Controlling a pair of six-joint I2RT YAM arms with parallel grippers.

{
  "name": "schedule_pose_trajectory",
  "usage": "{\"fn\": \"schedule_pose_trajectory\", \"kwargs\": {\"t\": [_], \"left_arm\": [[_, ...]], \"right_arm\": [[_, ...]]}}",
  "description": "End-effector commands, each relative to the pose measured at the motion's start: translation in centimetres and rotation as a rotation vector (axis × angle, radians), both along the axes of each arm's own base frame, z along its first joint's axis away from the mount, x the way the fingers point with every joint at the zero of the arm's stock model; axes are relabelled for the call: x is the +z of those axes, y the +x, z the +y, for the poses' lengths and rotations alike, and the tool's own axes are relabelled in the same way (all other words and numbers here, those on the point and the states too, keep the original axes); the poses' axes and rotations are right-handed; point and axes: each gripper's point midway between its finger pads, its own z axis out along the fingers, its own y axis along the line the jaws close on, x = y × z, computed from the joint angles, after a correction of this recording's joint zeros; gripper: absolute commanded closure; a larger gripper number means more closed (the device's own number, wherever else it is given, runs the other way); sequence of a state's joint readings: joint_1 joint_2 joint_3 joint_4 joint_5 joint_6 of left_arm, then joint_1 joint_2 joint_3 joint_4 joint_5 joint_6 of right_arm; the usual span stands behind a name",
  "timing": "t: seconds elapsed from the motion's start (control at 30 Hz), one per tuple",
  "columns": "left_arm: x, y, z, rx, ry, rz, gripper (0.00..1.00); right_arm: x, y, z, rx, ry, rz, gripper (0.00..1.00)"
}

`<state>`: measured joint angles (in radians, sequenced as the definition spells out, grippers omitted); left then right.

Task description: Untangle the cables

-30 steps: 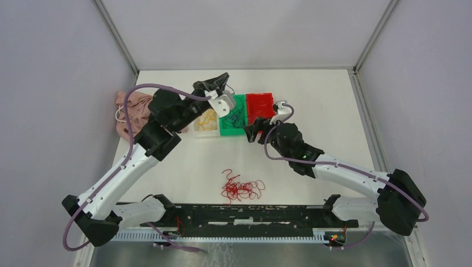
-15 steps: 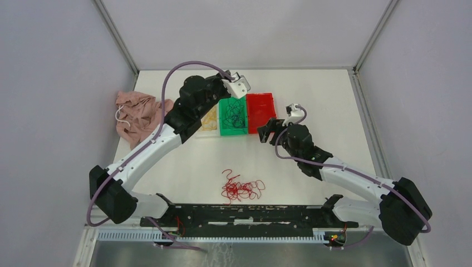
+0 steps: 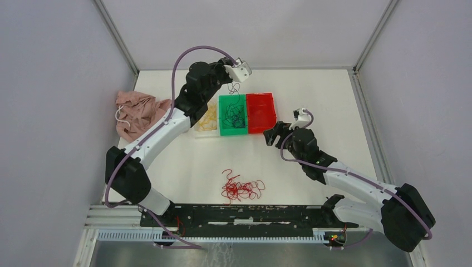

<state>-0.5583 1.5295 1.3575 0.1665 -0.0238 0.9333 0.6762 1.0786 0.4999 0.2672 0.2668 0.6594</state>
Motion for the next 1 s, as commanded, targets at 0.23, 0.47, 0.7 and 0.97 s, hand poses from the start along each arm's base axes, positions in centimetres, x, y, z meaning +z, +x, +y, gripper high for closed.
{"fn": "schedule_pose_trajectory", "kwargs": {"t": [0.23, 0.47, 0.7, 0.97], "left_arm": [[-3.0, 0.9, -1.5, -0.044, 0.049, 0.022, 0.97], [-11.0, 1.0, -2.9, -0.047, 0.11, 0.223, 0.97], [-15.9, 2.2, -3.3, -0.023, 0.182, 0.305, 0.97], [-21.1, 2.5, -3.3, -0.005, 0.24, 0.418, 0.97]], "right_arm": [[1.7, 0.4, -1.4, -0.052, 0.074, -0.042, 0.23], [2.5, 0.4, -2.8, -0.09, 0.1, -0.061, 0.23], [2.8, 0.5, -4.1, -0.12, 0.113, -0.067, 0.23], [2.5, 0.6, -4.9, -0.137, 0.133, -0.053, 0.23]]}}
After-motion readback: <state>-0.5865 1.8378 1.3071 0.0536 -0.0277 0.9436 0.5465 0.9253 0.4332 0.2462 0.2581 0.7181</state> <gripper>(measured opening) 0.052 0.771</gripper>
